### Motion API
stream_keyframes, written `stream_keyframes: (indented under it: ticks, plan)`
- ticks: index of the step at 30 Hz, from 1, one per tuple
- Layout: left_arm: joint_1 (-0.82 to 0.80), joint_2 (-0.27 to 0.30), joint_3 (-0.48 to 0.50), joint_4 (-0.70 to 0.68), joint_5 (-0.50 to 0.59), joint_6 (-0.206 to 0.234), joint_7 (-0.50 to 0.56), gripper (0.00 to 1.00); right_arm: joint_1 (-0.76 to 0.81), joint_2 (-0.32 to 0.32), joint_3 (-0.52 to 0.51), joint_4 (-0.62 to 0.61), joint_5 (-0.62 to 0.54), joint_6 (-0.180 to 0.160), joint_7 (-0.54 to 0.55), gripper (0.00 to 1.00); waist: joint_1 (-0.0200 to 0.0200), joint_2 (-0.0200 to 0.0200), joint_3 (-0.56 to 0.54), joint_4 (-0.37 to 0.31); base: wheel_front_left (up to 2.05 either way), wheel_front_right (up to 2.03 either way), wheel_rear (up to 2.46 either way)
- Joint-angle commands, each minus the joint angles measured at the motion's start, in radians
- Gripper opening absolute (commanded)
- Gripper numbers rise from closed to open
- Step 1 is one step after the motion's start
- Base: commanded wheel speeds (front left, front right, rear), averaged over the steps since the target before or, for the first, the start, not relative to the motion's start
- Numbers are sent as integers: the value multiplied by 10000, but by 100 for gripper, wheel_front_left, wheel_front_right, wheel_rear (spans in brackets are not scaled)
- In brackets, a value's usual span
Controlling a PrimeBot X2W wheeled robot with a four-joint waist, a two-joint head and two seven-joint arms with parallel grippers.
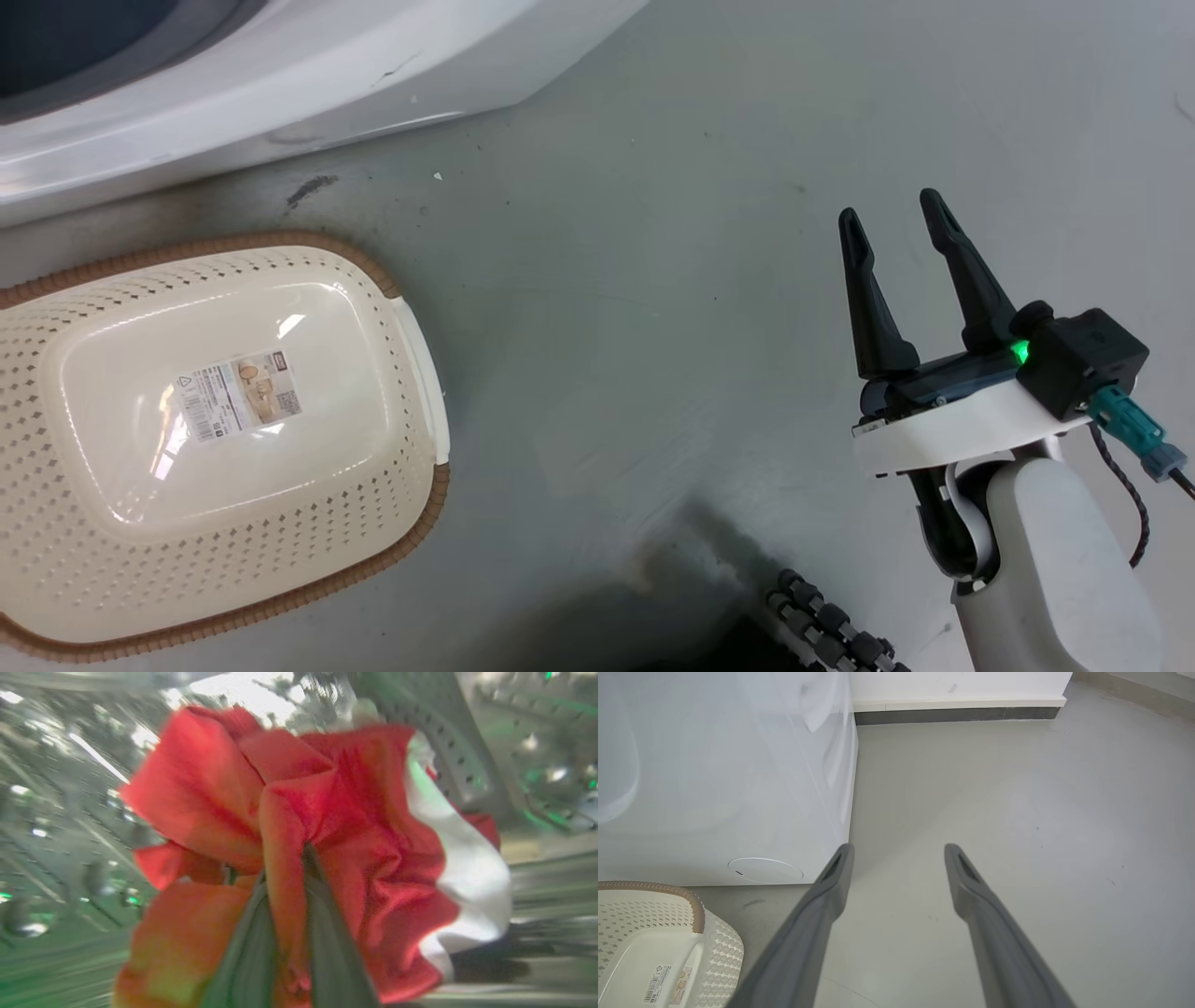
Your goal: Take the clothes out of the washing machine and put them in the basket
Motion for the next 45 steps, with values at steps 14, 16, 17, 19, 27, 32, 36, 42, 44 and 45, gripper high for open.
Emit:
stream_keyframes:
  ticks: [14,16,17,19,27,32,36,42,44,45]
  plan:
    - [1965,-611,346,-1076,-909,960,-3689,0,262,19,-562,165,-446,-8,-21,100,-1,0,-1623,395,0,0,0]
    - [2213,-760,393,-933,-1051,990,-4239,0,384,21,-626,242,-533,-7,-19,100,-1,0,-1932,461,0,0,0]
    - [2365,-835,479,-823,-1205,1034,-4557,0,463,21,-654,279,-553,-8,-21,100,-1,0,-2100,487,0,0,0]
    - [2702,-975,541,-596,-1365,1084,-5137,0,609,21,-710,375,-651,-7,-19,100,-1,0,-2458,544,0,0,0]
    - [4120,-1728,1069,460,-2356,1141,-7530,0,1390,19,-973,727,-982,-7,-19,100,-1,0,-3985,833,0,0,0]
    - [4952,-2060,1234,903,-2745,987,-8436,0,1825,18,-1161,869,-1270,-8,-21,100,-1,0,-4851,1039,0,0,0]
    - [5728,-2317,1463,792,-3065,740,-8658,0,2192,19,-1327,921,-1568,-8,0,100,-1,0,-5578,1313,0,0,0]
    - [6865,-2530,1855,-673,-3150,584,-8667,0,2458,19,-1463,678,-1715,-7,211,100,-1,0,-6090,1576,0,0,0]
    - [7687,-2736,2161,-1647,-3169,542,-8669,0,2653,19,-1527,548,-1781,-7,382,100,-1,0,-6371,1697,0,0,0]
    - [7940,-2790,2236,-1889,-3162,548,-8669,0,2690,19,-1535,511,-1791,-7,415,100,-1,0,-6441,1708,0,0,0]
